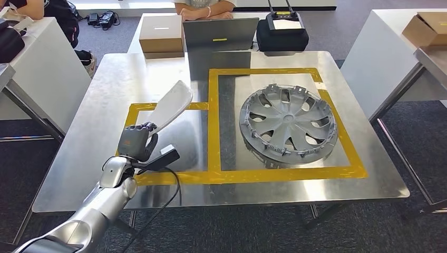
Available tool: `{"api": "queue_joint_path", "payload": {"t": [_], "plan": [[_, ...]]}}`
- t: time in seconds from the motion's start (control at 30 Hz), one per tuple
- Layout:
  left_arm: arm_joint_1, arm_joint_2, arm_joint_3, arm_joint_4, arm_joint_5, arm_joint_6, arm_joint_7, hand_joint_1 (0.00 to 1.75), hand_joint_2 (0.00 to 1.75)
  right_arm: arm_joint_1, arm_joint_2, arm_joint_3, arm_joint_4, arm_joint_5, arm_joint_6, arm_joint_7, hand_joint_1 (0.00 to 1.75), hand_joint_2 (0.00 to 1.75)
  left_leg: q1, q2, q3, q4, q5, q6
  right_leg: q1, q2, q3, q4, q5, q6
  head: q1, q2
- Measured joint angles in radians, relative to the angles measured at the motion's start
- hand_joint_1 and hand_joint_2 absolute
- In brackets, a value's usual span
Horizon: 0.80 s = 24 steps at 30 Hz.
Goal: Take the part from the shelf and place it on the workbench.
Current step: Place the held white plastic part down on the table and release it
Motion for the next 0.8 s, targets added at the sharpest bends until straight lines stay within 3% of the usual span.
{"api": "queue_joint_path", "payload": {"t": [0.2,0.33,0.43,0.57,0.67,0.8], "plan": [[0.029,0.003,0.024,0.030,-0.059,0.000,0.014,1.75,1.75,-0.001,0.000,0.000,0.000,0.002,0.000,0.000,0.00,0.00,0.000,0.000,0.000,0.000,0.000,0.000,0.000,0.000,0.000,0.000,0.000,0.000,0.000,0.000],[0.036,-0.001,0.029,0.041,-0.081,0.002,0.015,0.00,1.75,-0.002,-0.001,0.000,0.000,0.004,0.000,0.000,0.00,0.00,0.000,0.000,0.000,0.000,0.000,0.000,0.000,0.000,0.000,0.000,0.000,0.000,0.000,0.000],[0.038,-0.004,0.038,0.044,-0.081,0.005,0.003,0.00,1.75,-0.002,-0.001,0.000,0.000,0.005,0.000,0.001,0.00,0.00,0.000,0.000,0.000,0.000,0.000,0.000,0.000,0.000,0.000,0.000,0.000,0.000,0.000,0.000],[0.039,-0.013,0.062,0.050,-0.019,-0.004,-0.086,0.00,0.00,-0.002,-0.002,0.000,0.000,0.005,0.000,0.004,0.00,0.00,0.000,0.000,0.000,0.000,0.000,0.000,0.000,0.000,0.000,0.000,0.000,0.000,0.000,0.000],[0.042,-0.026,0.100,0.051,0.110,-0.064,-0.221,0.00,0.00,-0.002,-0.003,0.000,0.000,0.005,0.000,0.005,0.00,0.00,0.000,0.000,0.000,0.000,0.000,0.000,0.000,0.000,0.000,0.000,0.000,0.000,0.000,0.000],[0.065,-0.048,0.157,0.008,0.398,-0.280,-0.394,0.00,0.00,-0.002,-0.004,0.000,0.000,0.005,0.000,0.002,0.00,0.00,0.000,0.000,0.000,0.000,0.000,0.000,0.000,0.000,0.000,0.000,0.000,0.000,0.000,0.000]]}}
